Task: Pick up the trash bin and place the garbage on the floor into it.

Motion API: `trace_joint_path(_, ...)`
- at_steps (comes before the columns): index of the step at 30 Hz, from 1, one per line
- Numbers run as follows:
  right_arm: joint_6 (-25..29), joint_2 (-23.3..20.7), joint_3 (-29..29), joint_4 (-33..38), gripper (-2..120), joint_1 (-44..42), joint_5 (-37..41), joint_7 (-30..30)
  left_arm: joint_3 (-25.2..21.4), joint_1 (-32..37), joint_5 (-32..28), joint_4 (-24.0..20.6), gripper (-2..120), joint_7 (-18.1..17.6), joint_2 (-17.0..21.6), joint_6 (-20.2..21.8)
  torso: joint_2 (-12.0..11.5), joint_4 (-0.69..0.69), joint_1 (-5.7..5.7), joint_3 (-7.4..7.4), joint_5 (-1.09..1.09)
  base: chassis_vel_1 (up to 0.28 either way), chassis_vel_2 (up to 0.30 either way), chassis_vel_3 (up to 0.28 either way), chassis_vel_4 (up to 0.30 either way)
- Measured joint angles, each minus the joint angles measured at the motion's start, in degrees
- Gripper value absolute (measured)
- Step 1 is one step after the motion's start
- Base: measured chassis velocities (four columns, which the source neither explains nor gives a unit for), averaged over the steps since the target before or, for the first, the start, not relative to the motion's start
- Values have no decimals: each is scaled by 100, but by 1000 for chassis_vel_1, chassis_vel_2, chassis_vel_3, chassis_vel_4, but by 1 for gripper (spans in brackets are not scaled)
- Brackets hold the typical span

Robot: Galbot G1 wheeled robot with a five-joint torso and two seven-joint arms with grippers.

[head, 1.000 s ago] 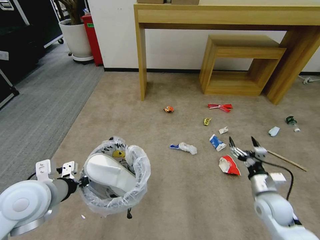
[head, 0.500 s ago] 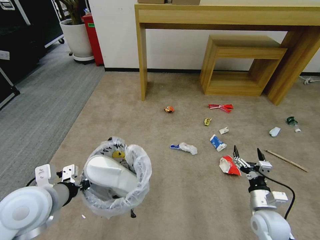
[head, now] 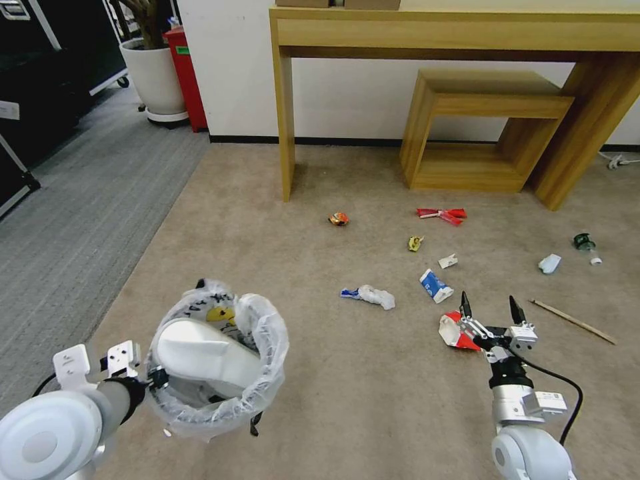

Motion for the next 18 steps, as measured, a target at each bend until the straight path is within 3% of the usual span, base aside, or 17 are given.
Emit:
trace_joint_path(10, 104, -20, -226, -49, 100, 104, -5, -40, -298, 23, -384, -14, 0, -315, 132, -26, 0, -1, 0, 0, 0, -11, 8, 15, -13)
trace_joint_path(18, 135, -43, -375, -109, 100, 224, 27, -72, -430, 22, -654, -67, 0, -435, 310, -57, -1, -1, 0, 1, 0, -115, 133, 122, -127)
